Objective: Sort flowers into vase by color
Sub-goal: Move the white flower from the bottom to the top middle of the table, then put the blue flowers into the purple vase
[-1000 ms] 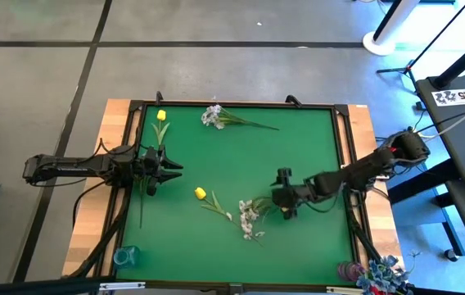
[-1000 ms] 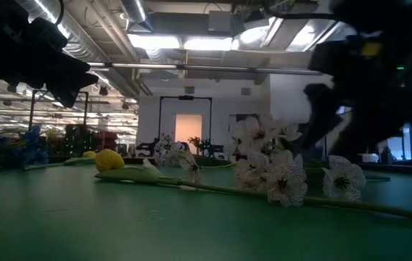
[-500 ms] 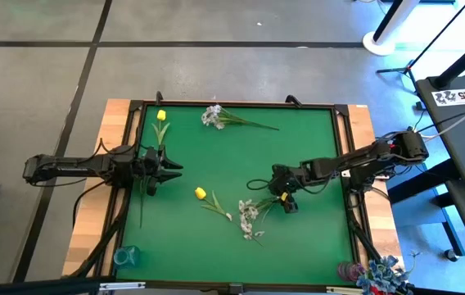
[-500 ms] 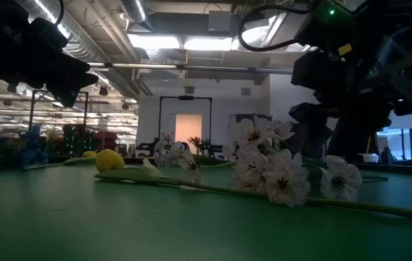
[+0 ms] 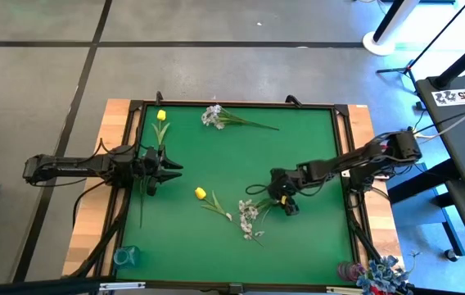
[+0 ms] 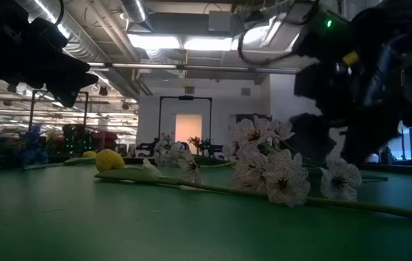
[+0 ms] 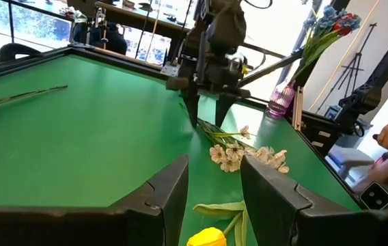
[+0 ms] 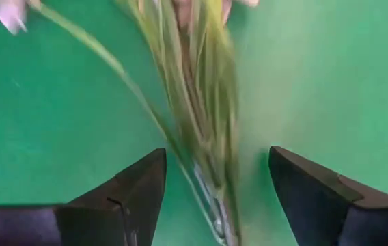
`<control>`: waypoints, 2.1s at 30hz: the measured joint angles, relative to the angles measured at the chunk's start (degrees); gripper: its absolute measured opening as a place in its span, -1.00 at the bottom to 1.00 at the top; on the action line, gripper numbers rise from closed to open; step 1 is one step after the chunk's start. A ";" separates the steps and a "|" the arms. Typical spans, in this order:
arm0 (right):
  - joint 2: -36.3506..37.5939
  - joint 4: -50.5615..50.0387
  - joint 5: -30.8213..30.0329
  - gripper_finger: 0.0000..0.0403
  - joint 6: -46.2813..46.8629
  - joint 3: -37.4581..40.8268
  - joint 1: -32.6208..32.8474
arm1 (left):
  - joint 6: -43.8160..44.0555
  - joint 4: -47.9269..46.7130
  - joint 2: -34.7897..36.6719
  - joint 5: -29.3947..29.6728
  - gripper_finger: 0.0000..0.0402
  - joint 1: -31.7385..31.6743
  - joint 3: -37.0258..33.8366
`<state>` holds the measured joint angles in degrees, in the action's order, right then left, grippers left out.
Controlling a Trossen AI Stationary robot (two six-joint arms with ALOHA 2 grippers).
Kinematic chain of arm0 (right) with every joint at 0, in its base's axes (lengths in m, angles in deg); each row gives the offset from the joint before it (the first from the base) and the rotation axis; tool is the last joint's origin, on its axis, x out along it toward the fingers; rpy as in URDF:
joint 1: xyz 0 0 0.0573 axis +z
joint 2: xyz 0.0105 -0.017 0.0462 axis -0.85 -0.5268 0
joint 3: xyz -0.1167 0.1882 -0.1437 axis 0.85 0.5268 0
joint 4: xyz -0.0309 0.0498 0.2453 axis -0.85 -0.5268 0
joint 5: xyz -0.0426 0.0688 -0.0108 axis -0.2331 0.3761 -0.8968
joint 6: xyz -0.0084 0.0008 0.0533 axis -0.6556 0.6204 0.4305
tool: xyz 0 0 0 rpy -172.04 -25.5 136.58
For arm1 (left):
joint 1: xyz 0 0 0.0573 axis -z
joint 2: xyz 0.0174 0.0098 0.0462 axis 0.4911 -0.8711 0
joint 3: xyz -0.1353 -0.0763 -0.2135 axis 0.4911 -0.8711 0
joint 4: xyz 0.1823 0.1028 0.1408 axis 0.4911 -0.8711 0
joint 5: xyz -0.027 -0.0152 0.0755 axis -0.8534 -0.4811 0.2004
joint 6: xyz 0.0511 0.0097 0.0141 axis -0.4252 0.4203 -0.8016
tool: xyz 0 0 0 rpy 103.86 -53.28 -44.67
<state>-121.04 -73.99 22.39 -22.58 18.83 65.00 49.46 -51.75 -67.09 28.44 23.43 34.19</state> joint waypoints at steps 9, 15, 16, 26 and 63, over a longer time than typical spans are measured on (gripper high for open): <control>-4.60 6.06 -2.67 0.01 0.77 -0.07 0.04 | 0.00 0.10 0.02 0.02 -0.34 -0.02 0.01; -4.68 7.35 -5.40 -0.76 7.18 -0.92 -0.02 | 0.00 0.04 0.02 0.02 -0.34 -0.02 0.02; -4.86 6.86 -6.03 -0.87 9.00 -2.11 -0.01 | 0.00 0.04 0.02 0.00 -0.34 0.00 0.01; -5.06 7.84 -25.92 -0.83 12.47 -23.75 -1.93 | 0.00 0.02 0.02 0.02 -0.34 -0.02 0.00; -16.10 -12.63 -22.04 -0.02 9.46 -34.47 -12.90 | 0.08 5.94 0.00 0.02 -0.34 -0.01 0.00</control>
<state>-137.14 -86.62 0.36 -13.12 -15.63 52.10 49.54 -45.81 -67.09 28.46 23.43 34.19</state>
